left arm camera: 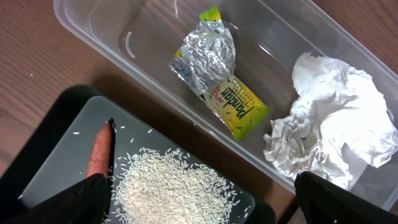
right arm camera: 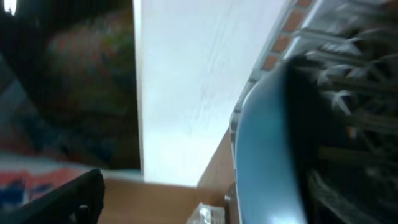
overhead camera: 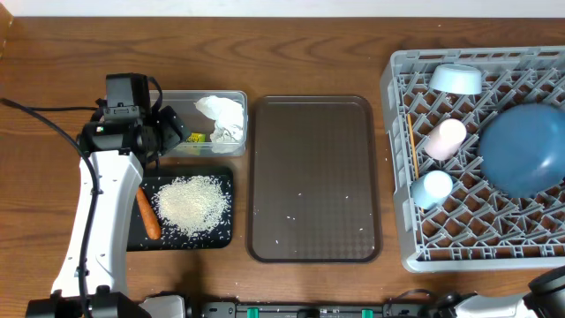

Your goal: Sort waste into correct bins and load items into the dishwasher rack

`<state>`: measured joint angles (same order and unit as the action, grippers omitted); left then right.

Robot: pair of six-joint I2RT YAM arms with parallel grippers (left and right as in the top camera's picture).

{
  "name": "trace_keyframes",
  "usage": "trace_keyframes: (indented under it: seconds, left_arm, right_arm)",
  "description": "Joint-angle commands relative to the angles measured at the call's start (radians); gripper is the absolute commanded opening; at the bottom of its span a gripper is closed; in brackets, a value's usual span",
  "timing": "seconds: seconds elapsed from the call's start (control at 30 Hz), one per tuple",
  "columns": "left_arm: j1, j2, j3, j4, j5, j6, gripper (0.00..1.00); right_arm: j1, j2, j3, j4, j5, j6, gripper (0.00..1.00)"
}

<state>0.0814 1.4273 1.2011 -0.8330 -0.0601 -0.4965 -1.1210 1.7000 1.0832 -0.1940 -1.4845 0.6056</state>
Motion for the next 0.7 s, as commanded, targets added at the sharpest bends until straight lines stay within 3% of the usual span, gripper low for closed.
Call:
trace_keyframes:
  seconds: [0.0, 0.23, 0.37, 0.5, 0.67]
  left_arm:
    - [0.003, 0.003, -0.004, -0.003, -0.019, 0.006, 0.98]
    - [0.003, 0.003, -0.004, -0.003, -0.019, 0.006, 0.98]
    - [0.003, 0.003, -0.004, -0.003, -0.019, 0.006, 0.98]
    - [0.003, 0.003, -0.004, -0.003, -0.019, 0.006, 0.98]
    - [0.003, 0.003, -0.004, -0.003, -0.019, 0.006, 0.98]
  right_arm:
    - [-0.040, 0.000, -0.003, 0.000, 0.032, 0.056, 0.99]
    - [-0.061, 0.000, -0.003, 0.005, 0.168, 0.056, 0.99]
    - [-0.053, -0.001, -0.002, 0.125, 0.106, 0.102, 0.99]
    - [-0.013, -0.001, -0.002, 0.553, -0.033, 0.401, 0.99]
    - [0.155, -0.001, 0.000, 1.474, -0.076, 1.043, 0.99]
